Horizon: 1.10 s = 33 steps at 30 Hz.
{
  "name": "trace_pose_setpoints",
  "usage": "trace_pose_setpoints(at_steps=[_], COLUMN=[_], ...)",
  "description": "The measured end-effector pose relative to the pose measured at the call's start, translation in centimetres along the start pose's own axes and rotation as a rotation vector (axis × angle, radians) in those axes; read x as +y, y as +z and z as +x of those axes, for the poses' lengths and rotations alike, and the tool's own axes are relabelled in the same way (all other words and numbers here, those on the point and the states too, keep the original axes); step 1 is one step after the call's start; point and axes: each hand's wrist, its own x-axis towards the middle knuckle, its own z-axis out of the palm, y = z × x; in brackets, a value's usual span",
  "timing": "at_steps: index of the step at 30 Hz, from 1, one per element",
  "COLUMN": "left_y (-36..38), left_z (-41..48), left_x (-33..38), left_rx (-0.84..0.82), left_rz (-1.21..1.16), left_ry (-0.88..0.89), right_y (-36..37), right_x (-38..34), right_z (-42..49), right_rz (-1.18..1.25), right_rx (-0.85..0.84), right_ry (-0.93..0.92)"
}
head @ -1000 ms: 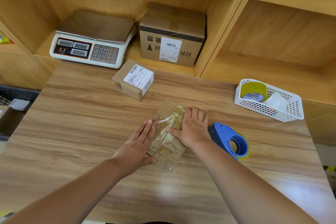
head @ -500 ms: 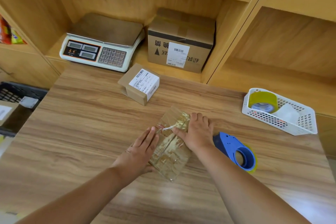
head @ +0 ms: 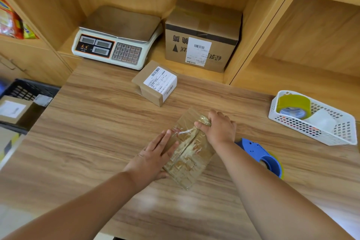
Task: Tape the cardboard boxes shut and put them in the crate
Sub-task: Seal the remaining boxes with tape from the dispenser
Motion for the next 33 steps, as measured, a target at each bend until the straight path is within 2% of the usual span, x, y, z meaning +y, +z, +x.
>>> trace_pose_setpoints(at_steps=[7,12,15,22,25,30,33], left_y=[0.9,0.3,0.1,0.6,0.5,0.4,0.3], left_z=[0.3,0.0,0.1,0.2,0.0,-0.4,-0.9], left_x=[0.3,0.3,0.4,0.5,0.4,0.9,1.2], left_rx=[-0.083,-0.133,-0.155,-0.138,-0.134,-0.108,-0.061], left_rz=[-0.173,-0.191,-0.171,-0.156,-0.154,-0.156,-0.139], left_ry=[0.022,0.008,0.002,-0.017,-0.008,-0.048,-0.087], right_y=[0.8,0.6,0.7,0.4,0.1,-0.2,0.4], right_x=[0.1,0.1,0.3,-0.1,-0.1,1.0,1.3], right_z=[0.4,-0.2,-0.1,0.1,-0.1,-1.8,-3.5], right_rz=[0.14,-0.093,-0.102,0.062,0.213,0.528,0.582], right_rx=[0.084,-0.03,-0.083,-0.067,-0.068,0.101,0.04], right_ry=[-0.019,-0.085,-0.101,-0.017,0.017,0.152,0.228])
